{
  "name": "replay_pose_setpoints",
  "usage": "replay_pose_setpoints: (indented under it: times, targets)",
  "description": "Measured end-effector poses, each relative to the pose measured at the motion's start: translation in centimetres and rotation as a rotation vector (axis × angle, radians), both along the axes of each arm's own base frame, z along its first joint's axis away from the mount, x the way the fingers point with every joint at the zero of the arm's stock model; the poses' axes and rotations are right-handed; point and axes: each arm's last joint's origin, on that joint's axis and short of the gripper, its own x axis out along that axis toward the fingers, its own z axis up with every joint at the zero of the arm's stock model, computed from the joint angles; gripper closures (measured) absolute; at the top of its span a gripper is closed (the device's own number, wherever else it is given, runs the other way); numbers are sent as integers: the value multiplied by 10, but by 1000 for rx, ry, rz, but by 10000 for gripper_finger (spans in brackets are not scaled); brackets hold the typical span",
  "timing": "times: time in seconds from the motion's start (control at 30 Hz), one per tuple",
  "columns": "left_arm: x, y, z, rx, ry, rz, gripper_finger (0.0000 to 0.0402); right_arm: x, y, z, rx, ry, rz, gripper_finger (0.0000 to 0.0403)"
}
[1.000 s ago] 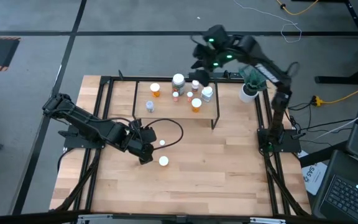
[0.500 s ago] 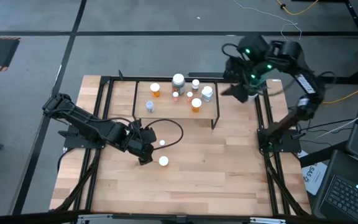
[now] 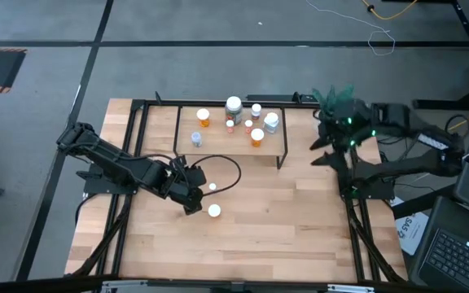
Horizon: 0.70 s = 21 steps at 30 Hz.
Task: Pick and place medicine bottles onto shelf by color
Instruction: Put the pink pill bottle on the shelf
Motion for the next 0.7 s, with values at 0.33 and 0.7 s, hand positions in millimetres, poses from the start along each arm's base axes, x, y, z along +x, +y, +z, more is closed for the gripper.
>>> replay_pose_setpoints:
  times: [0.33, 0.7]
  targets:
    - [10, -1, -7, 29, 7, -30, 198, -5, 23, -88, -44, -109, -221, 104]
    - [16, -2, -10, 26, -17, -25, 198, 10, 59, -128, -131, -277, -94, 104]
